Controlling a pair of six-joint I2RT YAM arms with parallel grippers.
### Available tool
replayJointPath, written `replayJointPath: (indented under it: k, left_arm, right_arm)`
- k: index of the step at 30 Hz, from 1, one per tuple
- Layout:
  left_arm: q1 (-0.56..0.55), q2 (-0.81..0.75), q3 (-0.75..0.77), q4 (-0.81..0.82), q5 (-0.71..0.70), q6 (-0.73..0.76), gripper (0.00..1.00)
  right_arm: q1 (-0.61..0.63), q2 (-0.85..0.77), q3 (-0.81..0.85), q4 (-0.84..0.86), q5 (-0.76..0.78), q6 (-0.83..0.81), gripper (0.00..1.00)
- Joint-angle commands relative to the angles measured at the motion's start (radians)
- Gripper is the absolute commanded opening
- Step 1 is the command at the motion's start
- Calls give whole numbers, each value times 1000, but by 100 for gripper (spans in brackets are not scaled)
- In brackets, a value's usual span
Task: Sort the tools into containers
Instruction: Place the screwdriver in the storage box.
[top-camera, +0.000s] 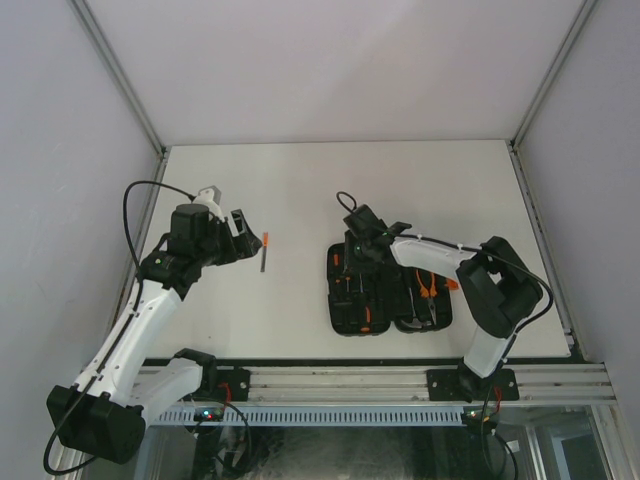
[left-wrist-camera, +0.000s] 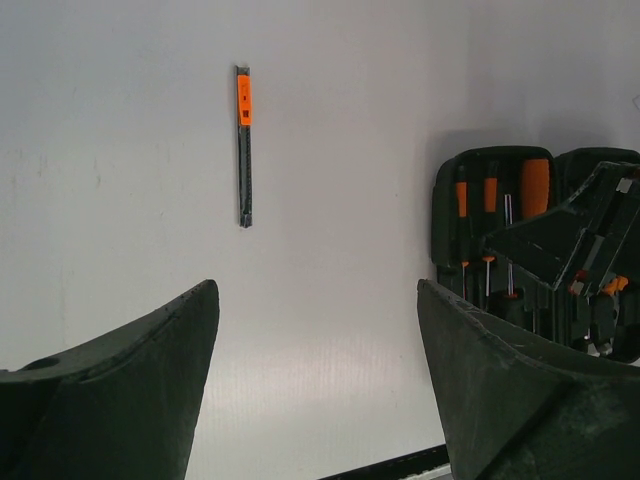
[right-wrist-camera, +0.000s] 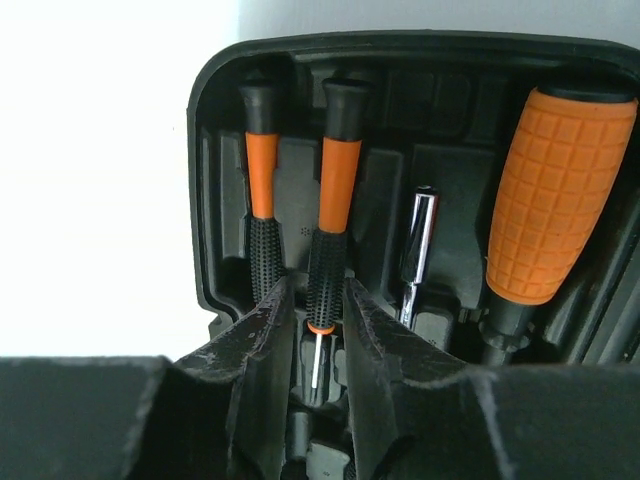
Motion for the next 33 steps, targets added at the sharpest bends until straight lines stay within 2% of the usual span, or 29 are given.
replayJointPath:
  k: [1,9,16,23,27,33]
  left_arm:
    - [7,1,-30,36,25,3,84]
    - [8,-4,-29,37,18,7,84]
    - [8,-9,-29,38,16,7,83]
    - [8,-11,-30,38,19,7,84]
    - [9,-10,-31,39,22,7,84]
    - [8,-13,-31,37,15,9,84]
  right_arm:
    - [-10,-64,31,-28,65,-43,27]
    - [25,-184,37,-57,178,-137,37]
    - [65,-292,37,-44,264,-193,53]
    - [74,-355,37,36,264,-233,54]
    - [97,-367,37,88,326,-316,58]
    - [100,-356,38,90,329,-357,61]
